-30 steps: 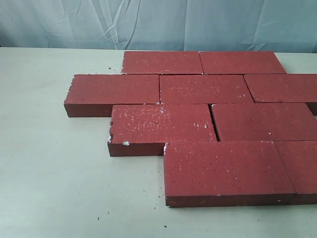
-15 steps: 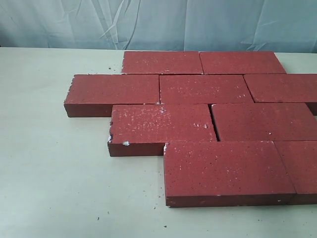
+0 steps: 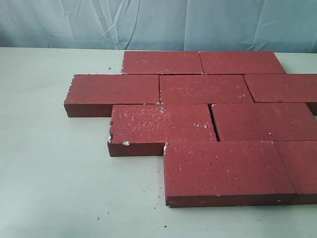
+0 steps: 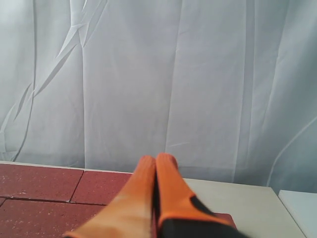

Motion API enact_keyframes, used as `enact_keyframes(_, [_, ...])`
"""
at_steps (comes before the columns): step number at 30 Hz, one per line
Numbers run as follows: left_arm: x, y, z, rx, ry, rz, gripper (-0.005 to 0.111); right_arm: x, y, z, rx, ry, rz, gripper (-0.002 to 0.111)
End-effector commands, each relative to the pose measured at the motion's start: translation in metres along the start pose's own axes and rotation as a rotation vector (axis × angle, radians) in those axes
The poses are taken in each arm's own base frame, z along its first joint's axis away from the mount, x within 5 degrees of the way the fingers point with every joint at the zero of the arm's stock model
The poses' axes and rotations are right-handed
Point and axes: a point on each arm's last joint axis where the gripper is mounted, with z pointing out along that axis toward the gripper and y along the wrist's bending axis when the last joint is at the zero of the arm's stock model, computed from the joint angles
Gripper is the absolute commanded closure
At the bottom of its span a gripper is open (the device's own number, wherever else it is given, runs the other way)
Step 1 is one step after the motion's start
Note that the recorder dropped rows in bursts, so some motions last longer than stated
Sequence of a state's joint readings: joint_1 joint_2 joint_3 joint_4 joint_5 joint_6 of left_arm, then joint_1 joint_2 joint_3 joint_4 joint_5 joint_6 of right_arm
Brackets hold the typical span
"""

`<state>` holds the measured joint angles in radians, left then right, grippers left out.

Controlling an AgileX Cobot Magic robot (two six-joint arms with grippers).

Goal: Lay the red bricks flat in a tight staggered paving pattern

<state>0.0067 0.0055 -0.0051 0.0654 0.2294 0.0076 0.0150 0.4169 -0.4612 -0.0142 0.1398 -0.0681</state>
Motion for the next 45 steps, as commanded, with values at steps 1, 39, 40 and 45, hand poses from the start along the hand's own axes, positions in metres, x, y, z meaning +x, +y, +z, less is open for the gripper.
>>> enact_keyframes(1, [0.002,0.0,0.0,0.001,0.002,-0.012,0.107,0.001,0.0,-0.001,0.004,-0.01,0.001,0.109])
enact_keyframes(39, [0.002,0.0,0.0,0.0,0.002,-0.008,0.107,0.096,-0.002,-0.02,0.137,0.1,0.081,0.109])
enact_keyframes(40, [0.002,0.0,0.0,0.0,0.002,-0.008,0.107,0.103,-0.002,-0.022,0.136,0.107,0.09,0.109])
enact_keyframes(45, [0.002,0.0,0.0,0.0,0.002,-0.008,0.107,0.127,0.001,-0.028,0.136,0.115,0.101,0.109])
